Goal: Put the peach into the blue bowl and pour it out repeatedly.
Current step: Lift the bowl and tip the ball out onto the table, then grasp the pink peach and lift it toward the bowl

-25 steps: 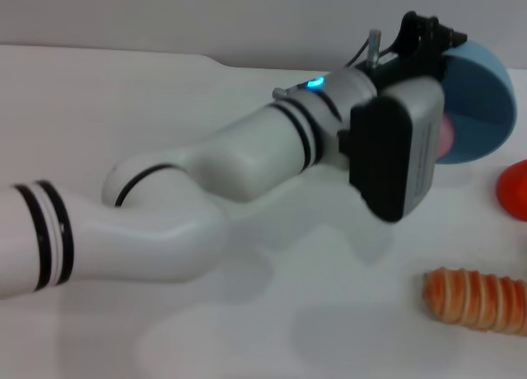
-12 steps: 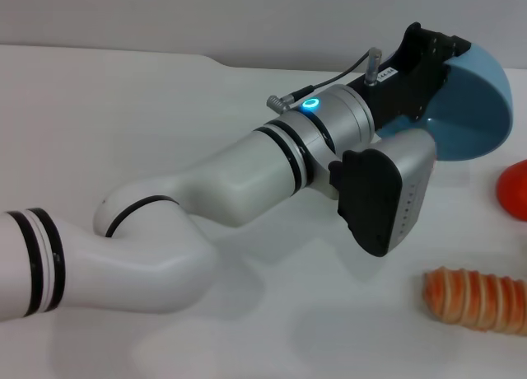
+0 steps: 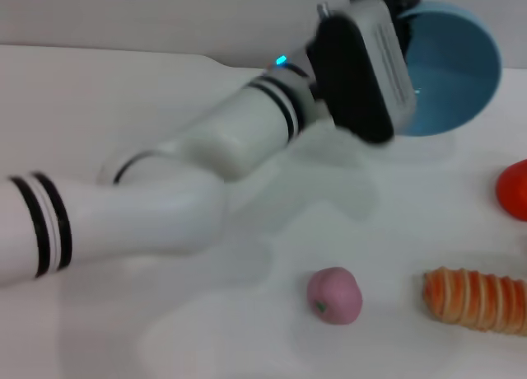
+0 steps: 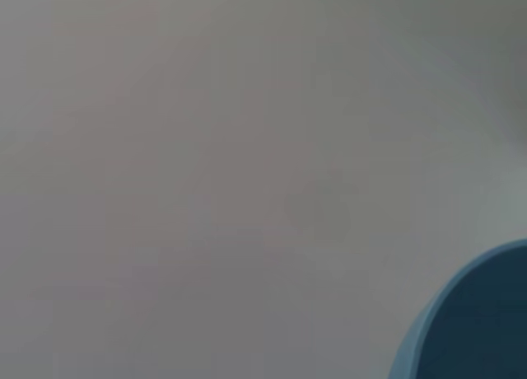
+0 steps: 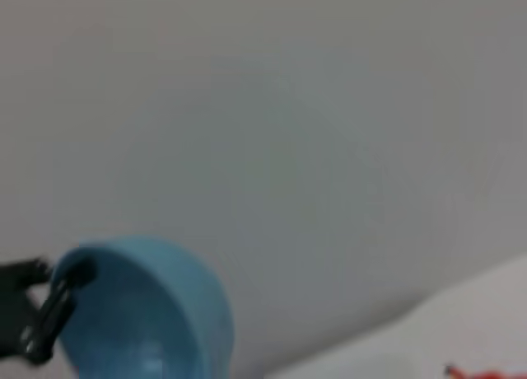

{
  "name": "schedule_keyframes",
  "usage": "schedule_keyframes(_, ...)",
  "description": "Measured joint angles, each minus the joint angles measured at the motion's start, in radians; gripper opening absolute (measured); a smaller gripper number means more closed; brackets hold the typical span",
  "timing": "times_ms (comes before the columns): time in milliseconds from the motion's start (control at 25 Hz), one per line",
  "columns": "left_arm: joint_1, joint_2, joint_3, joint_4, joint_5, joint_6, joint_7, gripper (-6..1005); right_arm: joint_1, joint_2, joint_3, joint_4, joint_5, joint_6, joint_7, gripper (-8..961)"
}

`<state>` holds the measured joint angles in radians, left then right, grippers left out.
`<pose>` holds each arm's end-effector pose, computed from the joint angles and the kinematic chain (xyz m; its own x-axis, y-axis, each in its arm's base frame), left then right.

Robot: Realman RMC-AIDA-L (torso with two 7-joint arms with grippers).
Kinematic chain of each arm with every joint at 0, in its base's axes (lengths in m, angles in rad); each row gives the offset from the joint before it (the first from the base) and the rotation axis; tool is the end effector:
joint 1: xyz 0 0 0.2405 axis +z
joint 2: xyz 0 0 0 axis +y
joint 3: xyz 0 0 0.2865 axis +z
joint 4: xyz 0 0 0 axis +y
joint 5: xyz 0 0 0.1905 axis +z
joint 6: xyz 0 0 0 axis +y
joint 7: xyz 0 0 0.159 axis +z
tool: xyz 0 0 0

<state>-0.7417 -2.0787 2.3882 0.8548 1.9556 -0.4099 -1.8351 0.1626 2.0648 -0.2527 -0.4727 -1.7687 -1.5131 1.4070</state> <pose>-0.1058 0.4049 -0.1340 0.8988 -0.4354 -0.0512 -0.2666 -0.4501 -0.8522 0.3992 0.2342 0.0332 0.2394 -0.3591 -0.9021 -0.9486 -0.2846 -0.1385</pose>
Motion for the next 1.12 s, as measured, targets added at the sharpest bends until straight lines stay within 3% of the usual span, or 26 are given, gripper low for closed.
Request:
schedule_keyframes(200, -0.024, 0.004, -0.167, -0.015, -0.117, 0.229, -0.111, -1, 0.064, -0.012, -0.006, -0.024, -0.196, 0.016, 0.1, 513)
schedule_keyframes(520, -0.024, 0.008, -0.317, -0.022, -0.16, 0.483, -0.336, -1, 0.216, -0.005, -0.068, -0.018, -0.427, 0.017, 0.179, 514)
schedule_keyframes(680, -0.012, 0.008, -0.319, -0.022, -0.162, 0.492, -0.387, -2, 0.284, -0.002, -0.151, -0.001, -0.451, 0.018, 0.195, 542)
schedule_keyframes(800, -0.005, 0.009, -0.32, -0.022, -0.163, 0.503, -0.424, -2, 0.334, 0.001, -0.191, 0.044, -0.451, 0.034, 0.21, 619)
schedule_keyframes(920, 0.0, 0.009, -0.321, -0.024, -0.166, 0.507, -0.449, -2, 0.397, 0.007, -0.203, 0.142, -0.446, 0.157, 0.258, 695)
schedule_keyframes(1120, 0.007, 0.009, -0.322, -0.024, -0.173, 0.501, -0.467, -2, 0.439, 0.007, -0.228, 0.216, -0.454, 0.257, 0.294, 691)
